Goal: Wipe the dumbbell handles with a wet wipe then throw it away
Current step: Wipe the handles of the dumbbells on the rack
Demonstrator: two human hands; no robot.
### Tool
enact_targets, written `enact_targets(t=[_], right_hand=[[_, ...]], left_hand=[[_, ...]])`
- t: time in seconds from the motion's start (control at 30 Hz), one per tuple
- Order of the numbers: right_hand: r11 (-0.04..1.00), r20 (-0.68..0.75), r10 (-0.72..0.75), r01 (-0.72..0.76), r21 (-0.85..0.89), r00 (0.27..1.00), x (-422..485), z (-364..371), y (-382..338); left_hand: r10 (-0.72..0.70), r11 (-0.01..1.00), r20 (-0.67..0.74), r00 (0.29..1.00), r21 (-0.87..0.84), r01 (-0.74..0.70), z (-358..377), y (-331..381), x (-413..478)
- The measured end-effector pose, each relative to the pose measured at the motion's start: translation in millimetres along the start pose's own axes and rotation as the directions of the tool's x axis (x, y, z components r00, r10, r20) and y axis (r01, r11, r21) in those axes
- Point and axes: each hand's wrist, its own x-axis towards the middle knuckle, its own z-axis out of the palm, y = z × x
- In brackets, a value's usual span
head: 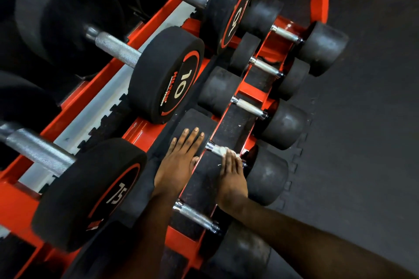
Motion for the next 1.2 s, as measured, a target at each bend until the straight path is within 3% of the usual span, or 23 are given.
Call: enact_targets(t=[0.27,0.4,0.47,0.63,0.73,0.83,0.93,1.03,1.1,1.2], right_hand=[[0.983,0.125,0.182,-0.181,-0.017,0.975,24,-15,3],[0.997,0.195,0.052,-0.062,0.049,0.98,40,-50,37],[0.999,0.23,-0.003,0.013,-0.04,0.973,38,-54,45],[0.959,0.238,0.027,0.042,-0.281,0.971,6,-36,26],[0.986,0.251,0.055,-0.013,-0.165,0.966,11,-40,25],[0.992,0.269,0.006,-0.04,0.121,0.963,39,-57,47],[0.945,0.481,-0.077,-0.09,0.316,0.873,63,-80,62],[0.857,0.569,-0.128,-0.198,0.476,0.813,87,-79,63],[0.757,0.552,-0.157,-0.259,0.6,0.819,98,-77,53],[0.788,0.438,-0.165,-0.149,0.597,0.884,105,-81,39]], left_hand=[[0.008,1.0,-0.016,1.0,0.013,-0.008,2,-1,1],[0.003,0.999,-0.01,1.0,0.033,-0.003,2,0,0],[0.004,0.999,-0.012,1.0,0.046,-0.003,1,0,-1],[0.002,0.998,0.0,1.0,0.063,-0.002,3,0,-1],[0.004,0.998,0.003,1.0,0.064,-0.004,2,-1,0],[-0.003,0.997,0.007,1.0,0.072,0.003,3,-1,0],[0.005,0.997,0.003,1.0,0.082,-0.006,3,0,0],[-0.001,0.996,0.004,1.0,0.085,0.001,2,0,0],[-0.003,0.996,-0.002,1.0,0.09,0.003,3,0,0],[-0.003,0.996,0.007,1.0,0.084,0.003,3,0,0]])
